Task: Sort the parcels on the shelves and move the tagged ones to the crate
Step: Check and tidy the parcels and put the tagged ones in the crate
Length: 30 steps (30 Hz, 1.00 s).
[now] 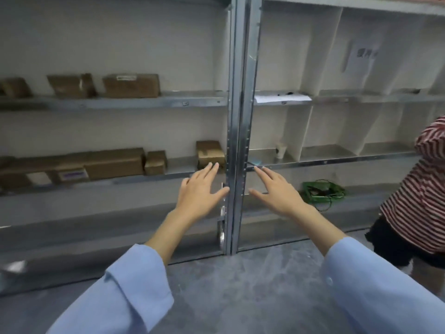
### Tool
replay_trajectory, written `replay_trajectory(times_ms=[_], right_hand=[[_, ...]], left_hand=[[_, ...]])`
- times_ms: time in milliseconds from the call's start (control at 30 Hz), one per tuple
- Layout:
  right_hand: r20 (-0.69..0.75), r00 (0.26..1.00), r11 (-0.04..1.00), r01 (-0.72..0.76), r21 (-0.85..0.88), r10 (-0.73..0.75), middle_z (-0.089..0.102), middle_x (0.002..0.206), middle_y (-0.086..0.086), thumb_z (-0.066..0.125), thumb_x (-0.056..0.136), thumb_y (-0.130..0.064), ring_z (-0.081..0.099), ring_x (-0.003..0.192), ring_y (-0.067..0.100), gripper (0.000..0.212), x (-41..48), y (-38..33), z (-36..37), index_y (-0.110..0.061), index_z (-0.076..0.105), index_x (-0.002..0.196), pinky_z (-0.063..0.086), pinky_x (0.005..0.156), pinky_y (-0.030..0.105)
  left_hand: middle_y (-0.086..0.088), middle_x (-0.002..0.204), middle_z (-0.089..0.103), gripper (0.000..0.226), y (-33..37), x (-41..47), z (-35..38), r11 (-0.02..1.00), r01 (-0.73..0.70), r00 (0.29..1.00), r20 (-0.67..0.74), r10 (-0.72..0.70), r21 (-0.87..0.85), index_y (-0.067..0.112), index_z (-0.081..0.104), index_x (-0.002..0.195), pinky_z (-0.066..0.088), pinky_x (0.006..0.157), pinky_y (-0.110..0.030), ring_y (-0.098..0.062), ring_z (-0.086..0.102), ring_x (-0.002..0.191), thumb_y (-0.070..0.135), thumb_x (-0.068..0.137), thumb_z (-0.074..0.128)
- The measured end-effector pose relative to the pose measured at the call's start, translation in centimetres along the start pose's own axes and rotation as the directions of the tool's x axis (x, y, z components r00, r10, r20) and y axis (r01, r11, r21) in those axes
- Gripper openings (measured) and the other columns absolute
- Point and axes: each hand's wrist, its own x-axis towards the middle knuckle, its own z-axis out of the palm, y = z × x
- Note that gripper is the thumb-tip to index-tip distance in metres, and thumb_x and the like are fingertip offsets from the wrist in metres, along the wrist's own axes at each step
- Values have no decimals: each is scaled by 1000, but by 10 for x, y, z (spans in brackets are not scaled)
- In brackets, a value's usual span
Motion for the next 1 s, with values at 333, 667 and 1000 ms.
replay_trajectory(times_ms=[333,667,1000], right_hand=[[-19,996,991,88,104,-86,10,164,-4,43,96,-59,16,149,25,75,166,-128,61,-32,9,157,28,115,47],[44,990,982,125,145,-133,15,164,-3,47,96,-55,16,149,24,74,280,-168,121,-30,13,157,26,117,46],[120,972,962,171,215,-200,16,163,-2,49,96,-53,18,148,24,74,411,-159,187,-27,15,157,27,116,46]], left_hand=[[11,162,14,74,-198,63,-47,982,158,986,-67,-152,100,33,14,156,22,114,-39,-13,23,146,63,94,42],[10,163,14,76,-300,110,-22,962,273,961,-49,-272,16,30,14,156,20,116,-43,-15,22,147,60,94,45],[9,162,16,77,-365,197,41,926,378,926,8,-377,-26,29,15,156,18,116,-43,-14,21,147,58,94,49]])
